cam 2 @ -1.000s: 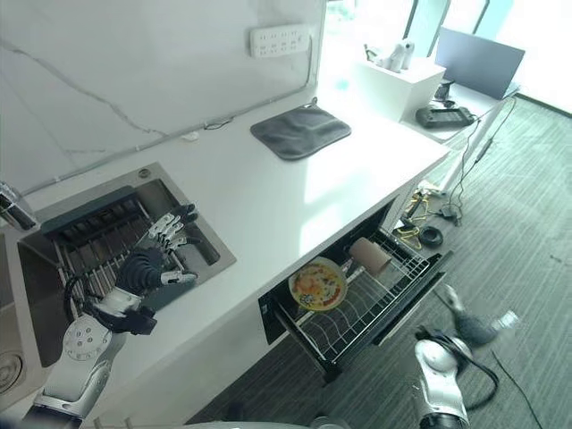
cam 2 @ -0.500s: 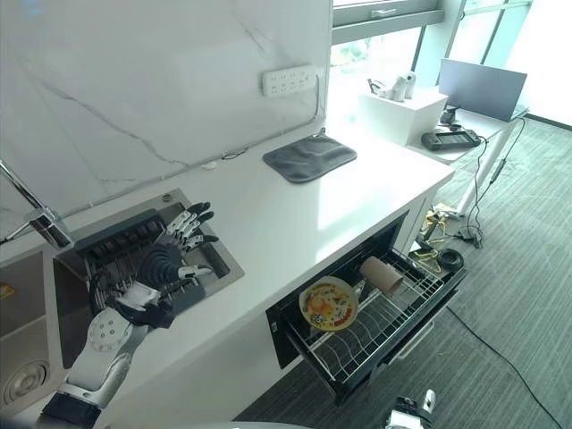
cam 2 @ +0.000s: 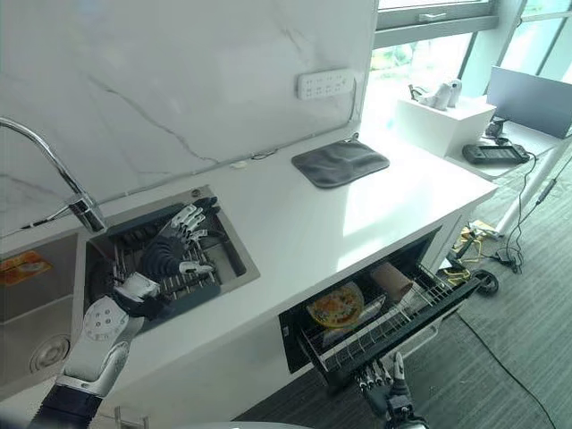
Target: Place the dishes in the dishwasher.
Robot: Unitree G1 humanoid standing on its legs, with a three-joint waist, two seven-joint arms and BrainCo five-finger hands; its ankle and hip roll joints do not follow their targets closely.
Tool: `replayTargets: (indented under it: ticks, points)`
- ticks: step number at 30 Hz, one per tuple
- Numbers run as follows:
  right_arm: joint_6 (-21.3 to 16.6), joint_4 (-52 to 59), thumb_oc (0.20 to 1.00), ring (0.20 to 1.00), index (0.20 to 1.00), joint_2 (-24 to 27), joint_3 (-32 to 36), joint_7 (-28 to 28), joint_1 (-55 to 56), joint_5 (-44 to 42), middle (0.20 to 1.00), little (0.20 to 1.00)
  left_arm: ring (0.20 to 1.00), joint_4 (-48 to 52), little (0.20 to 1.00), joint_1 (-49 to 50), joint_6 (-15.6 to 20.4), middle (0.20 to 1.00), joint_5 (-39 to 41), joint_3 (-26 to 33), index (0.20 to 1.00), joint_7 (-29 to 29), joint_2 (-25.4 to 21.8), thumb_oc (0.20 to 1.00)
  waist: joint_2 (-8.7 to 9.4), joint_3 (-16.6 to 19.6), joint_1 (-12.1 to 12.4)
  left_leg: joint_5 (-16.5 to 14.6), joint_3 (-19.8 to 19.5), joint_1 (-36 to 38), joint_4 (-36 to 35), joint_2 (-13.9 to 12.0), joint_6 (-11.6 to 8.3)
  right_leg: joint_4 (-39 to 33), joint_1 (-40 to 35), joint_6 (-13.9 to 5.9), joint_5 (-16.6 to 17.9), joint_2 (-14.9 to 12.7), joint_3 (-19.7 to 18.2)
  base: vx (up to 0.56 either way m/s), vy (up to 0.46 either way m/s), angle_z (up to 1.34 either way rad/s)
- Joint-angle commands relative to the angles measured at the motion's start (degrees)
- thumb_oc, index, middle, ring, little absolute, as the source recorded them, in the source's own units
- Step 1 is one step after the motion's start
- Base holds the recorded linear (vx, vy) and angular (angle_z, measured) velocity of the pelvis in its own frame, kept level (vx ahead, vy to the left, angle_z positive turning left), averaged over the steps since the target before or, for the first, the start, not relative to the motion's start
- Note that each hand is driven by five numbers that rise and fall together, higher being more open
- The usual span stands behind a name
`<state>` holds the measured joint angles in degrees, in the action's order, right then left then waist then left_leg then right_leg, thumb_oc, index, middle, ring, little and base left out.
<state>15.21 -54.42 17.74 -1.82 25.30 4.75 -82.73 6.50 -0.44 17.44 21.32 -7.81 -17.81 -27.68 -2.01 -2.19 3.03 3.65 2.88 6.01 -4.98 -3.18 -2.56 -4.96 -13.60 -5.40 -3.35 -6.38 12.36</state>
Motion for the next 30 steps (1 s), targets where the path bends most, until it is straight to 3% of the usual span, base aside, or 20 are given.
replayTargets:
  ticks: [1, 5, 8, 15, 22, 30]
  points:
    - [2.92, 9.33, 1.000, 1.000, 1.000, -3.10, -0.76, 10.80, -12.32, 1.65, 1.000, 1.000, 1.000, 2.74, 1.000, -4.91, 1.35, 1.000, -0.50, 2.46, 1.000, -0.96, -1.36, 1.000, 1.63, -2.13, 2.38, -2.29, -4.30, 0.12, 0.23, -0.84, -0.91, 8.66, 3.65, 0.46, -2.35, -0.97, 1.50, 0.13, 0.003, 0.23]
    - [1.68, 13.37, 1.000, 1.000, 1.000, 1.60, -3.16, 8.61, -17.81, 2.93, 1.000, 1.000, 1.000, 3.77, 1.000, -6.30, 3.92, 1.000, -0.35, 0.14, 1.000, -1.85, -3.61, 1.000, 1.40, -6.17, 6.01, -0.58, -8.12, -5.18, 1.23, 0.76, -0.73, 10.01, 6.59, -0.17, -1.93, -2.38, 3.66, 0.02, 0.056, 0.48]
    - [0.69, 9.53, 1.000, 1.000, 1.000, 7.24, -4.67, 4.88, -35.42, 2.39, 1.000, 1.000, 1.000, 1.73, 1.000, -14.34, 8.94, 1.000, 0.84, -2.93, 1.000, 0.61, -8.95, 1.000, 0.39, -13.94, 10.20, 1.82, -10.90, -13.81, 3.18, 3.80, 0.42, 10.69, 11.51, -1.11, -0.50, -3.90, 5.38, -0.24, 0.176, 0.29]
    - [-3.28, -0.94, 1.000, 1.000, 1.000, 9.85, -4.20, 1.80, -51.23, 4.27, 1.000, 1.000, 1.000, 0.85, 1.000, -21.66, 10.19, 1.000, 2.58, -4.49, 1.000, 2.21, -13.50, 1.000, 0.33, -19.38, 14.32, 3.40, -10.93, -19.81, 4.37, 6.18, 1.76, 13.48, 15.97, -2.03, -0.24, -5.40, 7.70, 0.01, 0.082, 0.20]
    - [-4.87, -3.96, 1.000, 1.000, 1.000, 11.50, -2.90, -0.64, -56.75, 1.79, 1.000, 1.000, 1.000, 2.28, 1.000, -22.00, 10.07, 1.000, 4.66, -5.03, 1.000, 0.09, -15.80, 1.000, 0.34, -19.66, 15.86, 4.06, -10.09, -21.07, 3.27, 6.20, 1.81, 13.59, 16.59, -2.03, -0.48, -5.24, 9.04, -0.01, 0.034, 0.16]
    - [-3.61, -5.27, 1.000, 1.000, 1.000, 5.68, -1.69, -1.18, -48.56, 1.12, 1.000, 1.000, 1.000, 2.15, 1.000, -19.61, 11.89, 1.000, 3.06, -2.61, 1.000, 0.90, -14.23, 1.000, 1.51, -17.07, 15.17, 3.82, -8.82, -17.27, 0.90, 4.25, 1.27, 12.15, 14.06, -1.89, -0.47, -4.24, 9.50, -0.06, -0.043, 0.02]
